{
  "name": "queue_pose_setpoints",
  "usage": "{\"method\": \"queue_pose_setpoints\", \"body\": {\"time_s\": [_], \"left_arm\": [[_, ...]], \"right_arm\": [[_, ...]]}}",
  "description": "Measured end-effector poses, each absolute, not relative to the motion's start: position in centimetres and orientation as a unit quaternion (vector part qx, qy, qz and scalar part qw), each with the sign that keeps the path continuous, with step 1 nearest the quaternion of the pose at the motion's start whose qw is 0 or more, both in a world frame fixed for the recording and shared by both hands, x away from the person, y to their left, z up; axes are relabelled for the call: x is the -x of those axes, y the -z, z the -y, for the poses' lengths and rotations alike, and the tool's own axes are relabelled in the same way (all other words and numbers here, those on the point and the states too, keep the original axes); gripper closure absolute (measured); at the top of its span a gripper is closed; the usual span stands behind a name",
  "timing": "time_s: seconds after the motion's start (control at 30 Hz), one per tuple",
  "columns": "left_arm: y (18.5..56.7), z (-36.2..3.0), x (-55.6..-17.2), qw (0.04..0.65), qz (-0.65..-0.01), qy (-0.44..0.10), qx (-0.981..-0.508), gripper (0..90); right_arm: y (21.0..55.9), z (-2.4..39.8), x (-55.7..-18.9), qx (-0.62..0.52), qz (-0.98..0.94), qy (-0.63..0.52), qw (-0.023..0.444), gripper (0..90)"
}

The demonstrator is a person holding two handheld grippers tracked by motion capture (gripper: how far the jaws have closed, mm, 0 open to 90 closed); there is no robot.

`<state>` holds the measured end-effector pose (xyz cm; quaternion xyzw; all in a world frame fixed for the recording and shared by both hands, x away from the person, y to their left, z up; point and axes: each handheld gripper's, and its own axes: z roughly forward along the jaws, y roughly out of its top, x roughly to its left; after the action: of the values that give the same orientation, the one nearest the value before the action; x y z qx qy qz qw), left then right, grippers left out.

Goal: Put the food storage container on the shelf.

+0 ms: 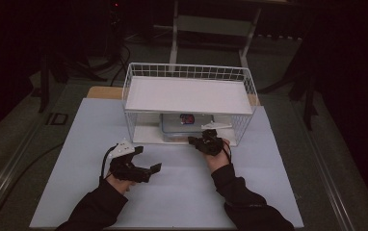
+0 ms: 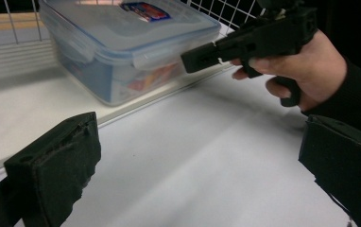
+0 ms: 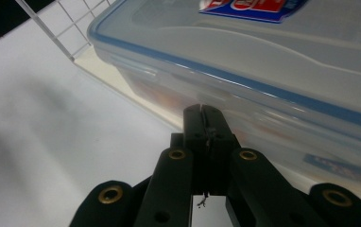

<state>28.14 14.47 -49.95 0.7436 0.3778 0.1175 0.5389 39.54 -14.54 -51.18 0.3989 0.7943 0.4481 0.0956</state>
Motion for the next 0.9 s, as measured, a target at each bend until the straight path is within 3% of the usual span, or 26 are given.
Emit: {"method": "queue_pose_setpoints", "body": {"time_s": [0.63, 0.73, 0.9], "left_arm": [[50.1, -14.6, -27.9, 0.537, -0.376, -0.118, -0.746, 0.0], [50.1, -14.8, -27.8, 0.536, -0.376, -0.121, -0.746, 0.0], [49.7, -14.8, -27.6, 0.539, -0.369, -0.129, -0.746, 0.0]], "right_arm": [[51.4, 13.3, -40.9, -0.407, -0.78, -0.463, 0.107, 86.9], [51.1, 13.6, -40.1, -0.405, -0.777, -0.47, 0.104, 79.3], [50.6, 14.2, -38.7, -0.392, -0.772, -0.488, 0.107, 54.4]]}}
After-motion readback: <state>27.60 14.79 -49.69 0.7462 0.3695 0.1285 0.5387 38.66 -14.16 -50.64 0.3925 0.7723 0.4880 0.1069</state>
